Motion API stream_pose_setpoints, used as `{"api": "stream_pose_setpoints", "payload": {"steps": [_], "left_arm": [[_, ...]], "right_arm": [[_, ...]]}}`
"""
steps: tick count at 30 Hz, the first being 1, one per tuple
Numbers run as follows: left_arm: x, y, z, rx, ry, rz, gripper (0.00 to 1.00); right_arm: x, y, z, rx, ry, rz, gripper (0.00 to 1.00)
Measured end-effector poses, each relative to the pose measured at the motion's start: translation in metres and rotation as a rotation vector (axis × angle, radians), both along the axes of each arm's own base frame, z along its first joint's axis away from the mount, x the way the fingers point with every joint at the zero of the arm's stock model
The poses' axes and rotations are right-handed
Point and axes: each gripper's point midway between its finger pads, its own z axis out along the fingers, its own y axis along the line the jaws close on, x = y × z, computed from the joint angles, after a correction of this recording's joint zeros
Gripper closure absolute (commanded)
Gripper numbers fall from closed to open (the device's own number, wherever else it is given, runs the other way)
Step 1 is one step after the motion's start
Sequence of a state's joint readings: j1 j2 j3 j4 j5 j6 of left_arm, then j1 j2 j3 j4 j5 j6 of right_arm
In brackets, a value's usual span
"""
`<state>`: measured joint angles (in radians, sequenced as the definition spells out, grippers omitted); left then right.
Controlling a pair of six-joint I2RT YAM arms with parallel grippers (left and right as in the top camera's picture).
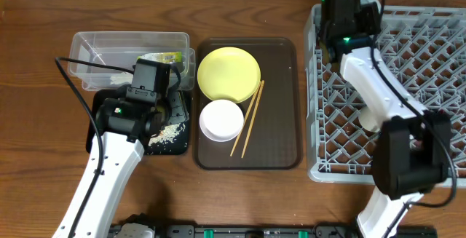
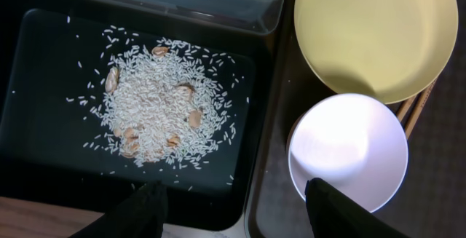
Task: Sort waste into correct bins and load items into the dishwasher rack
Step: 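Set the blue bowl upright against the rack's back edge with the right gripper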
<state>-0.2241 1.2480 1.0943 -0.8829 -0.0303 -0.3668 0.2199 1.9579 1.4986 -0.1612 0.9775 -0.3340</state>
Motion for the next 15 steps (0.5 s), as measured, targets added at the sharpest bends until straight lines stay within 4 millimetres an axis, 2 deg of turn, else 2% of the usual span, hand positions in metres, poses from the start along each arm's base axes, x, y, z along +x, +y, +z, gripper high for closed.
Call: {"api": "stream_pose_setpoints", "payload": {"steps": [4,6,15], "left_arm": [[0.0,0.0,0.0,0.0,0.0,0.0,0.36],[0.0,0.0,0.0,0.0,0.0,0.0,0.36],[0.0,0.0,0.0,0.0,-0.001,0.0,0.36]], "right_arm": [[0.001,-0.002,-0.017,-0.025,0.034,-0.022,0.99],[0.001,0.0,-0.02,-0.033,0.037,-0.027,0.99],[-0.006,0.026,-0.028,-0.028,0.072,0.012,0.99]]}}
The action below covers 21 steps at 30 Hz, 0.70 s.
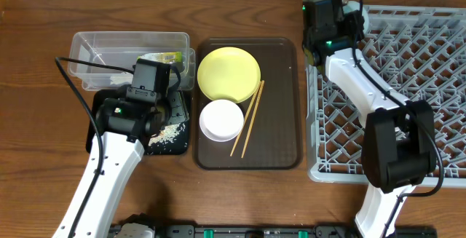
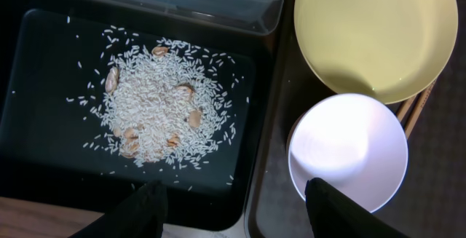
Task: Sort waste into correct bins and load items into the dishwasher rack
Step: 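Set the blue bowl upright against the rack's back edge with the right gripper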
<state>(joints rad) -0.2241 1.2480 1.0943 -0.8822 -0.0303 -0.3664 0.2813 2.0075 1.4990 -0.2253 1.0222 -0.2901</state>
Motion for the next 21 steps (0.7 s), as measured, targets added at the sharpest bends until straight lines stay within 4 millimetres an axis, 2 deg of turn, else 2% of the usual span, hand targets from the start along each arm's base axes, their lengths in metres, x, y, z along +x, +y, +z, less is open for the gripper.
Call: {"api": "stream_pose_setpoints", "payload": {"steps": [6,8,14,15,17,19,21], "left_arm": [[0.0,0.0,0.0,0.0,0.0,0.0,0.36],[0.0,0.0,0.0,0.0,0.0,0.0,0.36],[0.0,0.0,0.0,0.0,0.0,0.0,0.36],[0.0,0.0,0.0,0.0,0.0,0.0,0.36],[0.0,0.0,0.0,0.0,0.0,0.0,0.36],[0.0,0.0,0.0,0.0,0.001,0.0,0.36],[-0.001,0.001,0.0,0.004,0.003,0.001,0.36]], "right_arm": [[-0.018,-0.001,-0.019,0.045,0.068,-0.035,0.99],[-0.024,-0.001,-0.028,0.076,0.093,-0.046,0.96],[-0.045,0.013,-0.062,0.25,0.2,-0.035,0.71],[-0.046,0.017,-0.065,0.29,0.205,-0.026,0.63],[-0.048,0.027,-0.063,0.369,0.201,-0.002,0.52],[-0.049,0.036,-0.051,0.445,0.18,0.03,0.48],[-0.052,0.048,-0.03,0.533,0.15,0.081,0.47]]}}
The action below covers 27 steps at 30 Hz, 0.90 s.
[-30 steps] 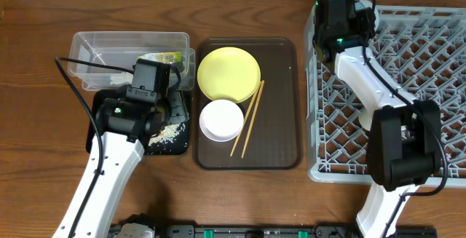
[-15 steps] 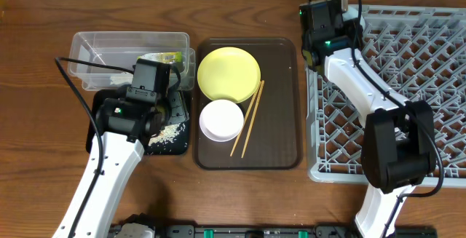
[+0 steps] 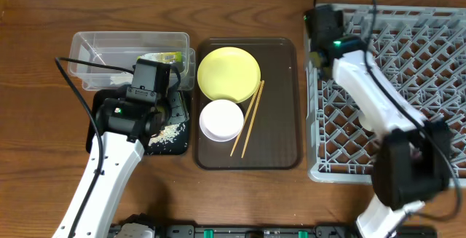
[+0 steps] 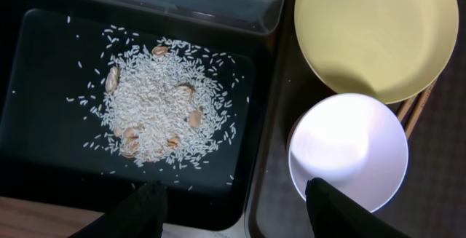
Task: Sort waste into correct bins and load items into the dishwasher rack
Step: 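Set the blue bowl upright against the rack's back edge with the right gripper, then grasp the pink bowl with the right gripper and lift it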
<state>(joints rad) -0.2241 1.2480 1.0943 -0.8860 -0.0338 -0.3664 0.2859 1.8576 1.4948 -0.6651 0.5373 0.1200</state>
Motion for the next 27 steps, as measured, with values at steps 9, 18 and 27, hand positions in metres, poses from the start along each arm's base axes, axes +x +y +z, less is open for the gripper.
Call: {"api": "stream_pose_setpoints", "payload": {"steps": [9,18,27], "left_arm": [[-0.01,0.029,-0.004,0.085,0.041,0.091,0.36],[-0.016,0.071,-0.004,0.076,0.058,0.297,0.36],[-0.016,0.072,-0.004,0.071,0.056,0.315,0.36]], "right_arm": [[-0.037,0.097,0.033,0.421,0.058,0.295,0.45],[-0.097,0.199,-0.027,0.51,0.341,0.512,0.5],[-0.135,0.24,-0.099,0.484,0.545,0.514,0.73]]}}
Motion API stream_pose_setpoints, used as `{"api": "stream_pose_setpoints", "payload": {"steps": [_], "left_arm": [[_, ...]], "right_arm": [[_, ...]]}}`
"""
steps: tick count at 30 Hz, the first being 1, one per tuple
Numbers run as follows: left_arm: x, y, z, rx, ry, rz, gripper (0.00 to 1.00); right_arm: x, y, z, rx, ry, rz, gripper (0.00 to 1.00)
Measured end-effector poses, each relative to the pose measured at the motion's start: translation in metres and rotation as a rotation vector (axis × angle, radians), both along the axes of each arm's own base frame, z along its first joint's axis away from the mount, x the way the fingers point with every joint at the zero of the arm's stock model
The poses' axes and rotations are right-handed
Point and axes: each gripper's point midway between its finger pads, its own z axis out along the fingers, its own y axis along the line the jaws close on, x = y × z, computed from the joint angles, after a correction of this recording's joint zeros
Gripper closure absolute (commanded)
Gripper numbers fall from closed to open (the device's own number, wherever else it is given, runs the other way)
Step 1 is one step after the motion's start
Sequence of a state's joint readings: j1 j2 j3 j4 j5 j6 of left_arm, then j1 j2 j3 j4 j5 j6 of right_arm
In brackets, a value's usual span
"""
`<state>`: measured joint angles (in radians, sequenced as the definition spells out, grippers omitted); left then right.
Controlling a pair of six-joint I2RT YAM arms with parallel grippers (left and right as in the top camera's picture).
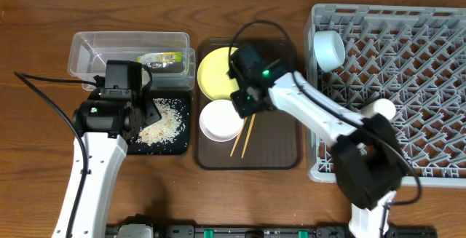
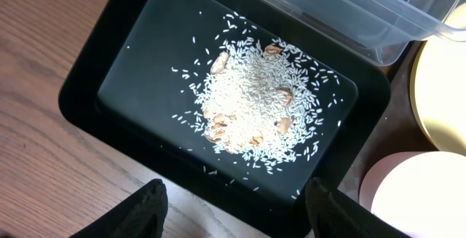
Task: Sort waste into correct bins and load items into the dishwasher rack
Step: 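Grasp the pink bowl with the right gripper and lift it, then place the pink bowl upright in the rack's back right corner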
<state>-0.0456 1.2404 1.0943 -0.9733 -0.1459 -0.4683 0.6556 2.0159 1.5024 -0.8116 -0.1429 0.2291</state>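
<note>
The black waste tray (image 2: 102, 92) holds scattered rice with bits of food (image 2: 251, 110). My left gripper (image 2: 234, 212) hangs open over the tray's near edge with nothing between its fingers. On the brown serving tray (image 1: 280, 147) lie a yellow plate (image 1: 215, 74), a white bowl (image 1: 218, 121) and a pair of chopsticks (image 1: 242, 142). My right gripper (image 1: 244, 101) is low over the serving tray, between the plate and the bowl's rim; its jaws are hidden under the wrist. A white cup (image 1: 329, 49) sits in the grey dish rack's (image 1: 408, 85) far left corner.
A clear plastic bin (image 1: 95, 52) behind the black tray holds a green packet (image 1: 162, 58). Bare wooden table (image 1: 36, 158) lies left of and in front of the black tray. My right arm stretches from the rack side across the serving tray.
My right gripper has moved from the rack's far left corner to the serving tray, and a white cup now shows in that corner. My left gripper, still open, has shifted left over the black tray.
My right gripper stayed at the rack's far left corner through all three earlier moments, shifting slightly, while my left gripper hung open and still between the black tray and the bowl. Now the cup sits in the rack, and my right gripper is by the bowl.
</note>
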Motion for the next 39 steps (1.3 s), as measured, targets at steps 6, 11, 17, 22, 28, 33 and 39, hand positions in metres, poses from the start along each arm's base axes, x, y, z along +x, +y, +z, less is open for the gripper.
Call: {"api": "stream_pose_setpoints", "payload": {"steps": [6,11,17,22,28,33,39], "left_arm": [[0.0,0.0,0.0,-0.001,0.0,0.003,0.36],[-0.001,0.0,0.0,-0.001,0.004,0.003,0.36],[-0.002,0.0,-0.001,-0.001,0.006,0.003,0.36],[-0.002,0.0,-0.001,-0.001,0.006,0.003,0.36],[-0.001,0.0,-0.001,-0.001,0.006,0.003,0.36],[-0.002,0.0,0.0,-0.001,0.005,0.003,0.36],[-0.002,0.0,0.0,-0.001,0.005,0.003,0.36]], "right_arm": [[-0.005,0.001,-0.026,-0.028,0.052,-0.021,0.99],[0.0,-0.006,-0.025,-0.047,0.04,-0.041,0.99],[0.041,-0.056,0.023,-0.092,-0.116,-0.168,0.99],[0.101,-0.14,0.129,-0.112,-0.455,-0.379,0.99],[0.137,-0.25,0.212,-0.305,-0.766,-0.569,0.99],[0.154,-0.324,0.233,-0.578,-0.874,-0.635,0.99],[0.162,-0.384,0.234,-0.906,-0.878,-0.671,0.99]]}}
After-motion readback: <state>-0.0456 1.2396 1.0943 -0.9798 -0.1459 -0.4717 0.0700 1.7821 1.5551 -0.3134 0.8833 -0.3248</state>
